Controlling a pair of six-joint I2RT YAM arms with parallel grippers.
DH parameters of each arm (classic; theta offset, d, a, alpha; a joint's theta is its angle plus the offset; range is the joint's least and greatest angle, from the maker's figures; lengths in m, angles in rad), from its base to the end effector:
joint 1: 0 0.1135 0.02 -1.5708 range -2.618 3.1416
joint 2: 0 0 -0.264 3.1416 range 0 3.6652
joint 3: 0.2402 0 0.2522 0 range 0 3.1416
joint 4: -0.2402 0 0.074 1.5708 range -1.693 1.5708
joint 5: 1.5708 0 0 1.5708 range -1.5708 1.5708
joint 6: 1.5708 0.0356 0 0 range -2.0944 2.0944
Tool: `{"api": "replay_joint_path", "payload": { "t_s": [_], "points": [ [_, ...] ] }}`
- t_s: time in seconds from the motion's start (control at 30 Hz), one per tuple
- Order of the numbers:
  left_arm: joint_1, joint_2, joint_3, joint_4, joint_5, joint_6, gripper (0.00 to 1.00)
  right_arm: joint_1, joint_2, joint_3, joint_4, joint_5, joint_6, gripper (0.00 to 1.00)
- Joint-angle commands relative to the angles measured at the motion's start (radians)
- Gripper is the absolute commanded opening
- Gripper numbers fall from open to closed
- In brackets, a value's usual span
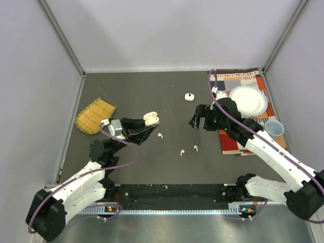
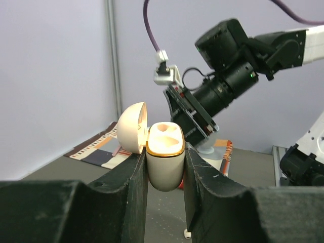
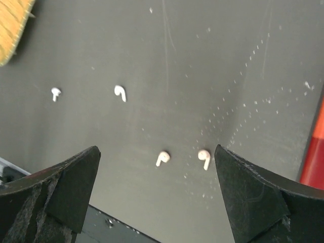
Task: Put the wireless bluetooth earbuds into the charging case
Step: Pick up the right earbud from the center of the board.
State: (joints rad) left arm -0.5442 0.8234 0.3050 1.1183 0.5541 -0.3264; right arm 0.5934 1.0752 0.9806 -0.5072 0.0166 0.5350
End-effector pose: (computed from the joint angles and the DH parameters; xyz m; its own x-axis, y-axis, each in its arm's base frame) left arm 0.1350 -0.1036 0.2967 0.1972 -0.4380 -0.8771 0.9238 0.3824 0.0167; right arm 0.1946 0.1305 0.3203 -0.6830 0.1542 -0.7139 -0.2319 0.8811 0.4122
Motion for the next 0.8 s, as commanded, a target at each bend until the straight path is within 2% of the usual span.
{"api": "replay_joint_path", "payload": {
  "t_s": [0.0,0.27,0.53,0.77],
  "points": [
    [-0.002,-0.038,-0.018,0.072,-0.072,0.007,0.00,-0.004,0.011,-0.051,-0.017,0.010,-0.013,0.95],
    [-0.002,-0.072,-0.023,0.031,-0.149,0.010,0.00,-0.004,0.057,-0.094,-0.016,-0.056,-0.015,0.94],
    [-0.002,-0.092,-0.047,0.031,-0.209,-0.005,0.00,-0.003,0.074,-0.123,-0.016,-0.046,-0.032,0.93],
    [-0.002,-0.069,-0.033,0.029,-0.061,-0.022,0.00,0.035,0.107,-0.183,-0.016,0.008,-0.047,0.87]
  ]
}}
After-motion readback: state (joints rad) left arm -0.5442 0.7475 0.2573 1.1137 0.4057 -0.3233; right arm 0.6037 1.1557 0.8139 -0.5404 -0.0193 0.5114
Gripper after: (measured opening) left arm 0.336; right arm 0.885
